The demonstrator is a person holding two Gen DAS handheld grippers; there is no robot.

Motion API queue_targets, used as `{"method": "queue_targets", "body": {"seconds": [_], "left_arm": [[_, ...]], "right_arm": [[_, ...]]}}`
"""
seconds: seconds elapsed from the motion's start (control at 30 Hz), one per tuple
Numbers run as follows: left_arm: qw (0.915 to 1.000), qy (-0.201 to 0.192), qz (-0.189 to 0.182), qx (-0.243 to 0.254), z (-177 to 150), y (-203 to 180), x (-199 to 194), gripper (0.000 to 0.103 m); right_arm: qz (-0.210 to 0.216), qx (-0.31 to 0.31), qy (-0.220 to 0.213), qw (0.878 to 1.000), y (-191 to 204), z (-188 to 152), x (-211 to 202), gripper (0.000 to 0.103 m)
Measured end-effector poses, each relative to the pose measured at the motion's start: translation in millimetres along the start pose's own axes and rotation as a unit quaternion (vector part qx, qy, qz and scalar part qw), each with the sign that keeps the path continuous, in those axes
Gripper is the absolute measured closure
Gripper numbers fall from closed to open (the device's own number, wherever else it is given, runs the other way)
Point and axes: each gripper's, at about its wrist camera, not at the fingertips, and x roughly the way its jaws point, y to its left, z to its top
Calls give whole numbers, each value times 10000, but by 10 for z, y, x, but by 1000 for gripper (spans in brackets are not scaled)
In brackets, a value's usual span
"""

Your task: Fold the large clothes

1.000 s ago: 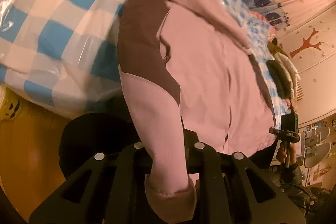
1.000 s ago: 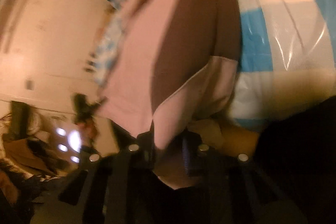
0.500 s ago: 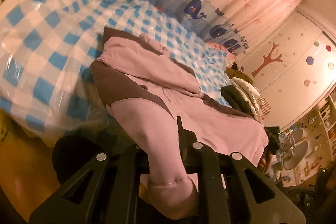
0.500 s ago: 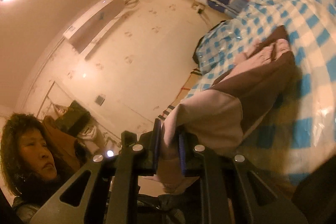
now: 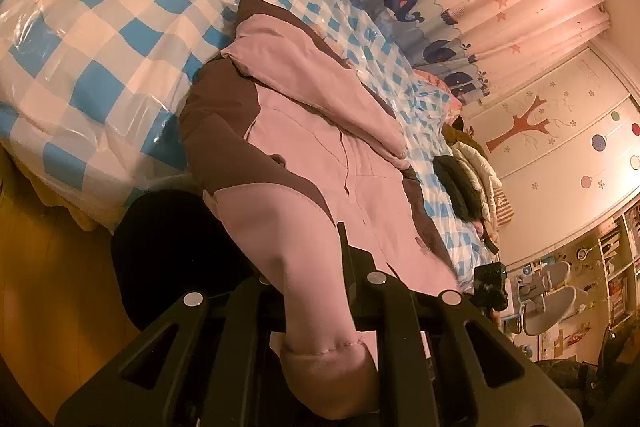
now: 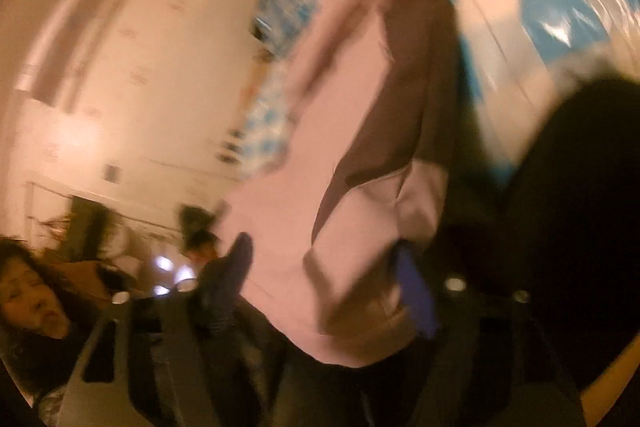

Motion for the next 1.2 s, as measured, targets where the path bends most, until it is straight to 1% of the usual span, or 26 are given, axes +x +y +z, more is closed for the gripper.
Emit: {"method": "queue_targets", "body": {"seconds": [0.17, 0.3, 0.33, 0.37, 0.4, 0.43, 0.47, 0.5, 0.57, 0.6, 0.67, 0.8, 0.83, 0.9, 0.93, 0.97, 1.03, 1.07, 1.1, 1.2], "left_arm": [[10000, -9, 2, -2, -13, -19, -7, 93], [10000, -2, 31, 0, -1, -26, 20, 93], [10000, 0, 33, 2, 0, -21, 17, 93], [10000, -1, 47, -1, 3, -24, 30, 93], [10000, -12, 62, -8, 7, -24, 32, 93], [10000, -30, 74, -21, 8, -23, 29, 93], [10000, -41, 68, -43, 11, -4, 14, 93], [10000, -44, 62, -61, 12, 3, 9, 93], [9999, -60, 63, -95, 23, 16, 1, 93], [9999, -82, 30, -108, 43, 11, 1, 93], [9999, -130, 13, -91, 77, 13, -16, 93], [9995, -262, -107, -127, 181, -14, -43, 93], [9992, -322, -175, -156, 233, -20, -49, 93], [9984, -444, -296, -187, 348, -45, -49, 93], [9979, -508, -357, -191, 429, -70, -41, 93], [9971, -598, -439, -188, 577, -109, -16, 93], [9961, -697, -512, -165, 800, -194, 35, 93], [9951, -775, -589, -156, 1019, -259, 98, 93], [9946, -816, -628, -159, 1151, -295, 135, 93], [9924, -965, -729, -246, 1723, -402, 356, 93]], "right_arm": [[-569, -283, 561, 9964, 120, -50, 245, 26], [-735, -371, 814, 9933, 128, -29, 383, 25], [-807, -500, 922, 9912, 150, -35, 463, 31], [-837, -566, 959, 9902, 181, -42, 510, 41], [-863, -649, 938, 9897, 197, -64, 557, 66], [-770, -622, 847, 9915, 224, -59, 556, 78], [-474, -593, 634, 9951, 238, -57, 508, 79], [-50, -666, 320, 9973, 296, -52, 424, 82], [564, -816, -189, 9949, 421, -25, 293, 83], [921, -915, -444, 9905, 477, -8, 236, 83], [1339, -1030, -736, 9829, 533, 41, 190, 83], [1970, -972, -1122, 9691, 492, 163, 165, 83], [2199, -958, -1227, 9630, 475, 209, 157, 83], [2459, -978, -1385, 9544, 502, 308, 137, 83], [2523, -1013, -1448, 9514, 504, 363, 115, 83], [2614, -1073, -1547, 9467, 535, 468, 84, 83], [2727, -1197, -1720, 9390, 650, 744, 56, 83], [2755, -1237, -1791, 9363, 683, 892, 37, 83], [2781, -1295, -1883, 9330, 749, 1100, 38, 83], [2742, -1315, -2093, 9294, 882, 1627, 67, 83]]}}
